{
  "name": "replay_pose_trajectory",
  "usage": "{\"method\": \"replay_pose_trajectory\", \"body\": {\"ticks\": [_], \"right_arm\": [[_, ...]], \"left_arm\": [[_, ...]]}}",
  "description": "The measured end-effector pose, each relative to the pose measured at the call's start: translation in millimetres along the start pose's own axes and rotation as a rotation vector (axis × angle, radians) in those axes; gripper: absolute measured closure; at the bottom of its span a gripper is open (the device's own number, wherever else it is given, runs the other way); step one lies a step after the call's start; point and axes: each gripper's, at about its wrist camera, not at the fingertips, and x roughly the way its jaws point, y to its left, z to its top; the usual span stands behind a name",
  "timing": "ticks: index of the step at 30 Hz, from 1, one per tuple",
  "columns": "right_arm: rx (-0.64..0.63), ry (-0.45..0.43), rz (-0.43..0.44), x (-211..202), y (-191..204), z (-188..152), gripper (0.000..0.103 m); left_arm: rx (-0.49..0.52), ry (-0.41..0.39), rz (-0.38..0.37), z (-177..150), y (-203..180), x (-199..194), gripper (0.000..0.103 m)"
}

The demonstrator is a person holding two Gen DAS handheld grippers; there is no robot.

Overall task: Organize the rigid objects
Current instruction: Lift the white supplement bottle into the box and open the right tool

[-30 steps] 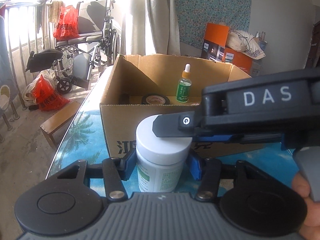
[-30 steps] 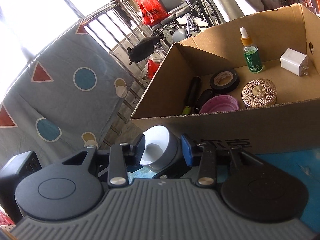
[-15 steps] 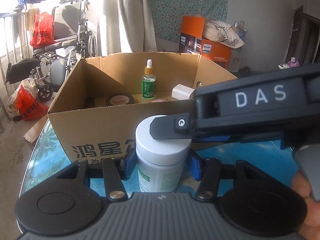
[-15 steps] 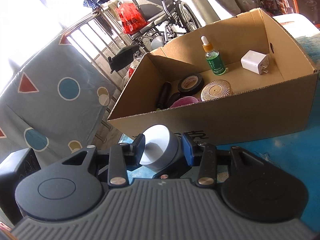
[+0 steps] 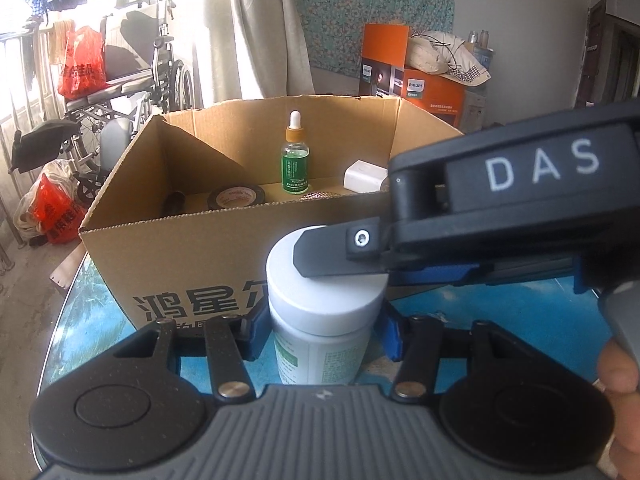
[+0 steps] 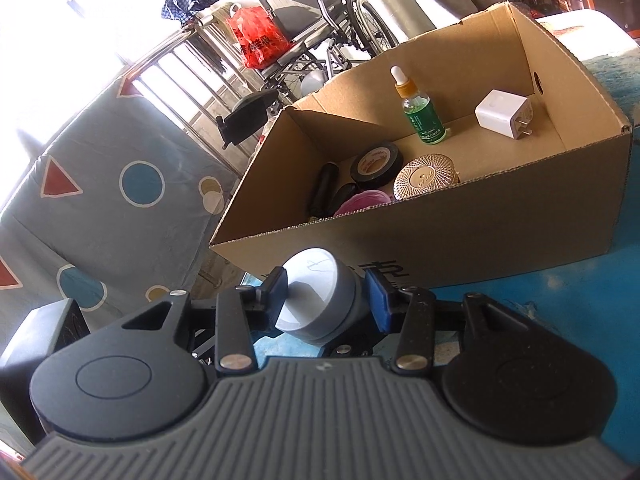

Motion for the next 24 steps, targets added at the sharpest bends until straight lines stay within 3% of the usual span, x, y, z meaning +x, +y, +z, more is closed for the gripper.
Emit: {"method": "replay_pose_trajectory", "body": {"ticks": [15, 20, 24], "right_arm": [[-0.016, -0.012, 0.015, -11.0, 3.9, -2.0, 0.060], [-0.069, -0.058, 0.062, -38.4, 28.3, 5.2, 0.060], [-0.174, -0.151, 0.099, -73.5, 63.3, 27.8, 0.060]], "left_arm": [[0.008, -0.025, 0.013, 3.4, -7.2, -16.7, 0.049], [0.029, -0.116, 0.038, 17.1, -8.1, -52.9, 0.049], [0.055, -0.227, 0.045, 51.4, -8.5, -85.7, 0.049]]}}
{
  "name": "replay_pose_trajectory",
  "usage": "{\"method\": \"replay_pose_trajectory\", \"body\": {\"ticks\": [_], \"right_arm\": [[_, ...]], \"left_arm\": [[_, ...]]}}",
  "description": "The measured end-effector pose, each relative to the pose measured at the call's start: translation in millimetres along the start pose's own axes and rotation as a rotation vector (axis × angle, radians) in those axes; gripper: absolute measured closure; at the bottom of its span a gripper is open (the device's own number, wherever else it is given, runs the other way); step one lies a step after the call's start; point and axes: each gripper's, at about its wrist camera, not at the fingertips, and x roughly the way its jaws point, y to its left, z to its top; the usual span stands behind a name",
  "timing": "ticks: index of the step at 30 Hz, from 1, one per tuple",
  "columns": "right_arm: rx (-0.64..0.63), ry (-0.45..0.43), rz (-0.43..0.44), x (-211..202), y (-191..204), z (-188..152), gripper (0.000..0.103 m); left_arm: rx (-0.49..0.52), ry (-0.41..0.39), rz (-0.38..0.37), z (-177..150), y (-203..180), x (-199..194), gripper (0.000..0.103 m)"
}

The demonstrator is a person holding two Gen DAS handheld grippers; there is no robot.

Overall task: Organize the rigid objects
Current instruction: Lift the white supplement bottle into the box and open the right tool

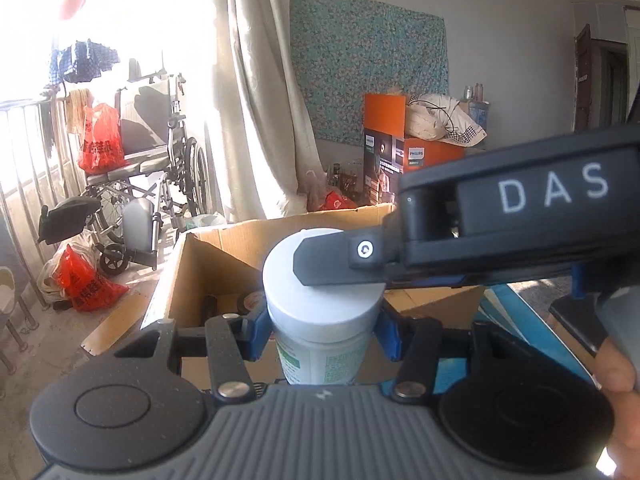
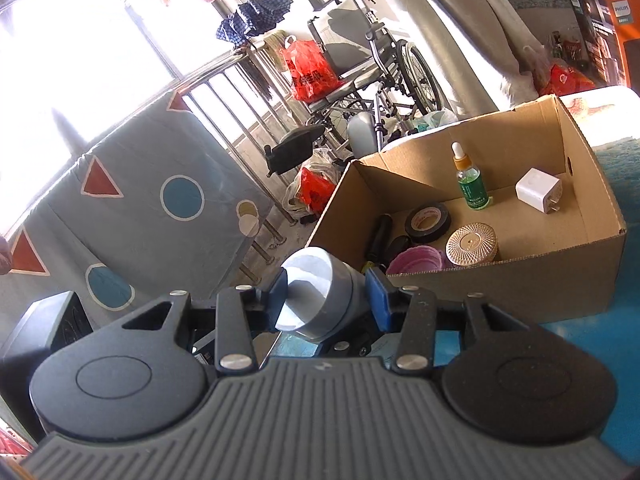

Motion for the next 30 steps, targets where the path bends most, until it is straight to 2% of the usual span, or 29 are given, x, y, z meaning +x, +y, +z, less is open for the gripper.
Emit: {"method": "replay_pose_trajectory", "body": {"ticks": [5, 8, 11, 15, 20, 23, 30], "right_arm": [[-0.094, -0.081, -0.014, -21.4, 14.0, 49.4, 0.059], [-0.089, -0.091, -0.053, -22.4, -2.4, 79.6, 0.059], [-0.048, -0.069, -0.096, -16.0, -33.8, 102.0, 0.059], [0.040, -0.007, -0.135, 1.4, -90.1, 112.7, 0.059], [0.111, 0.085, -0.159, 28.9, -144.6, 96.7, 0.059], [0.109, 0.124, -0.171, 47.6, -161.2, 83.5, 0.059], [0.061, 0.164, -0.194, 78.7, -175.9, 74.1, 0.059]], "left_arm": [[-0.010, -0.055, -0.080, 55.0, -1.8, 14.3, 0.049], [-0.024, -0.022, -0.137, 76.6, -8.7, 43.0, 0.049], [-0.040, 0.044, -0.194, 88.0, -18.9, 83.2, 0.049], [-0.050, 0.162, -0.232, 83.4, -34.3, 139.4, 0.049], [-0.065, 0.289, -0.243, 59.5, -40.6, 190.5, 0.049], [-0.078, 0.346, -0.242, 43.7, -39.0, 212.1, 0.049], [-0.074, 0.404, -0.217, 31.4, -37.9, 236.3, 0.049]]}}
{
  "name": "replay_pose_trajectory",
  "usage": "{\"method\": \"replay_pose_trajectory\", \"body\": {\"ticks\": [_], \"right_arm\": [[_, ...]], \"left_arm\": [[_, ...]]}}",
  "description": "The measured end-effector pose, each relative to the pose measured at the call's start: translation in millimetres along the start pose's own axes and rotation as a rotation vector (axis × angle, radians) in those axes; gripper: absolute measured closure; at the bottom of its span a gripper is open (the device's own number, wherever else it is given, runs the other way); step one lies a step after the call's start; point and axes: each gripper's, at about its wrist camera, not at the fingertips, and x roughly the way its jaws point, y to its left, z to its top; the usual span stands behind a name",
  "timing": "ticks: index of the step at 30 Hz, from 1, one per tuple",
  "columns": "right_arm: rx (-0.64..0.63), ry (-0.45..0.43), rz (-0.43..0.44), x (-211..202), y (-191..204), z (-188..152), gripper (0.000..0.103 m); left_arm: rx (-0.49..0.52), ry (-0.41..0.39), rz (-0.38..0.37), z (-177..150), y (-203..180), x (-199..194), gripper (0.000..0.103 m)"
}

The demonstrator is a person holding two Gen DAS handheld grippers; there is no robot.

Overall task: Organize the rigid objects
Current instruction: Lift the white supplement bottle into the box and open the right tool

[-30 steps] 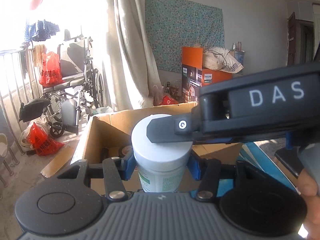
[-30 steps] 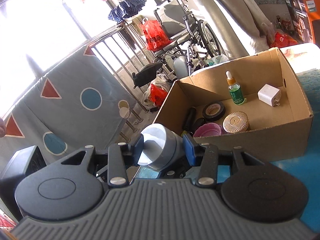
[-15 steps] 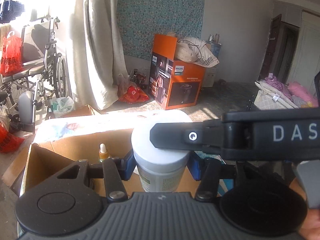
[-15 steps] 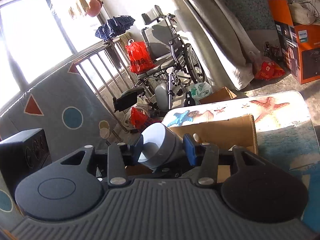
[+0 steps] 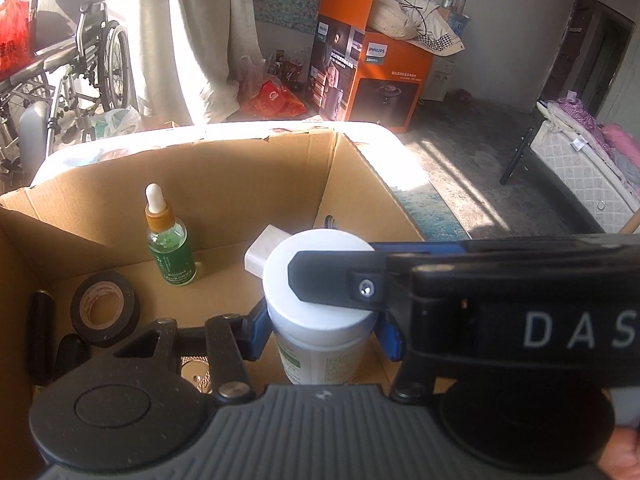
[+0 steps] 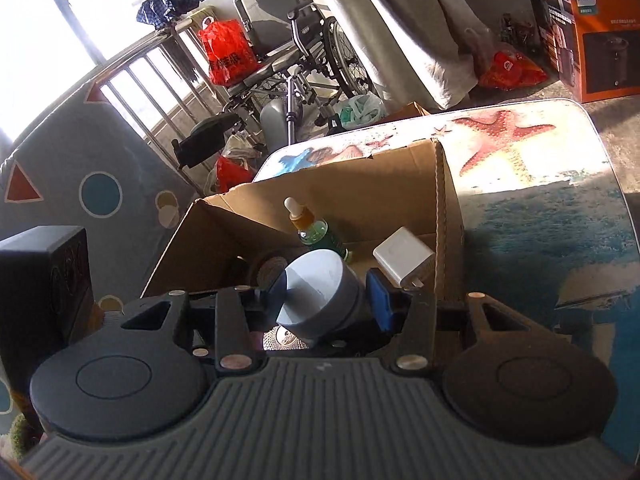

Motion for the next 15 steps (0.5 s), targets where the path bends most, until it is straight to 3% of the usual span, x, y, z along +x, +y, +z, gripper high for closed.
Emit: {"method": "replay_pose_trajectory", "body": {"ticks": [6, 9, 13, 15], "right_arm": [[0.000, 0.001, 0.001, 8.3, -8.2, 2.2, 0.060], [-0.007, -0.008, 0.001, 4.7, -8.4, 1.1, 0.059], [-0.012, -0.029, 0.002, -0.9, -7.0, -3.0, 0.058], [-0.010, -0.045, 0.013, -5.6, -6.7, -4.6, 0.057]], "left_arm": [[-0.011, 0.042, 0.016, -2.5, 1.7, 6.9, 0.049], [-0.013, 0.026, 0.013, -2.6, 3.1, 4.7, 0.049], [-0.003, -0.007, -0.008, -3.2, -2.2, -1.1, 0.033], [0.009, -0.031, -0.003, -3.7, -6.7, -6.6, 0.032]]}}
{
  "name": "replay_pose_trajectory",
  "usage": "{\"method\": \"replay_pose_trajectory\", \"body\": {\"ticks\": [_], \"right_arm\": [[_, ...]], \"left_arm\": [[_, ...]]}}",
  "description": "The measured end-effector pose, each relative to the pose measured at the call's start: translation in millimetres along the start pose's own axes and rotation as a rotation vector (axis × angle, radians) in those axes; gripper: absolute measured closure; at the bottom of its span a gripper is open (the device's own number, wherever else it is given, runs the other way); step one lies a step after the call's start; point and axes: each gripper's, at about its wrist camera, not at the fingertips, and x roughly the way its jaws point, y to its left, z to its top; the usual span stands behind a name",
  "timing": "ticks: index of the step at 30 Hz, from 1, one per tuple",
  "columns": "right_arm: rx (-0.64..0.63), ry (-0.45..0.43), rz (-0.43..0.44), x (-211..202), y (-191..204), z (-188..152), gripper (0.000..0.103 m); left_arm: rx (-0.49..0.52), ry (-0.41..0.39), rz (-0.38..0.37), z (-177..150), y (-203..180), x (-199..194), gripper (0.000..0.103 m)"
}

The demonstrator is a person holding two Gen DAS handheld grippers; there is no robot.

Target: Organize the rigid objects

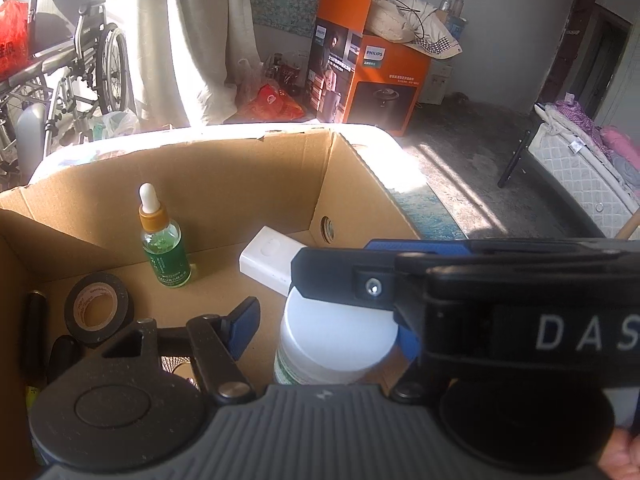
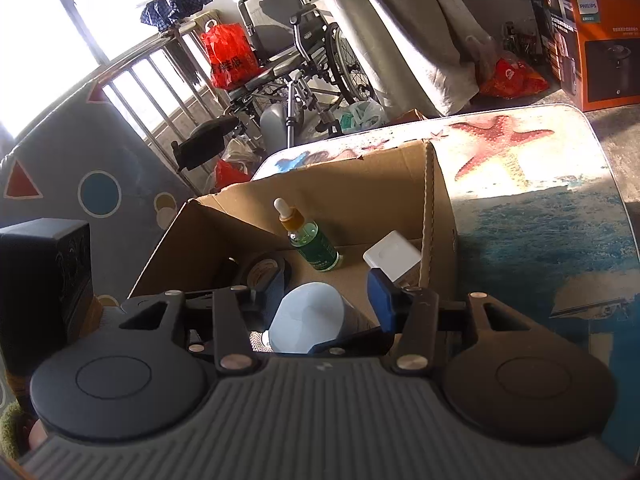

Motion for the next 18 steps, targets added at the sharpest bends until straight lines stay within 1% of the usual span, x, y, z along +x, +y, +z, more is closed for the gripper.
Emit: {"method": "replay_pose_trajectory", "body": {"ticks": [5, 8, 9, 10, 12, 13, 15, 17, 18], "right_arm": [[0.019, -0.070, 0.008, -23.9, 6.3, -1.2, 0.056], [0.034, -0.137, 0.019, -49.5, 16.0, -3.9, 0.054], [0.035, -0.161, 0.021, -58.8, 20.0, -5.8, 0.051], [0.037, -0.193, 0.022, -71.2, 25.5, -8.9, 0.049], [0.038, -0.234, 0.019, -87.6, 33.5, -14.6, 0.040], [0.036, -0.256, 0.014, -95.6, 38.2, -18.1, 0.039], [0.033, -0.290, -0.002, -110.6, 48.0, -26.1, 0.030], [0.030, -0.314, -0.018, -120.7, 57.0, -34.1, 0.024], [0.027, -0.322, -0.028, -125.7, 63.0, -39.7, 0.022]], "left_arm": [[0.004, -0.073, 0.002, -0.5, -5.6, -24.9, 0.026], [0.021, -0.141, 0.003, -4.0, -10.4, -54.7, 0.023], [0.024, -0.155, 0.002, -5.4, -11.2, -64.2, 0.019], [0.024, -0.169, 0.004, -6.8, -12.6, -74.9, 0.012], [0.027, -0.215, -0.008, -12.2, -15.8, -99.0, 0.007], [0.032, -0.235, -0.011, -15.3, -16.9, -109.8, 0.001], [0.048, -0.267, 0.006, -21.7, -22.3, -130.1, 0.000], [0.061, -0.286, 0.045, -28.2, -28.1, -143.4, 0.000], [0.063, -0.289, 0.083, -31.5, -31.4, -149.7, 0.000]]}}
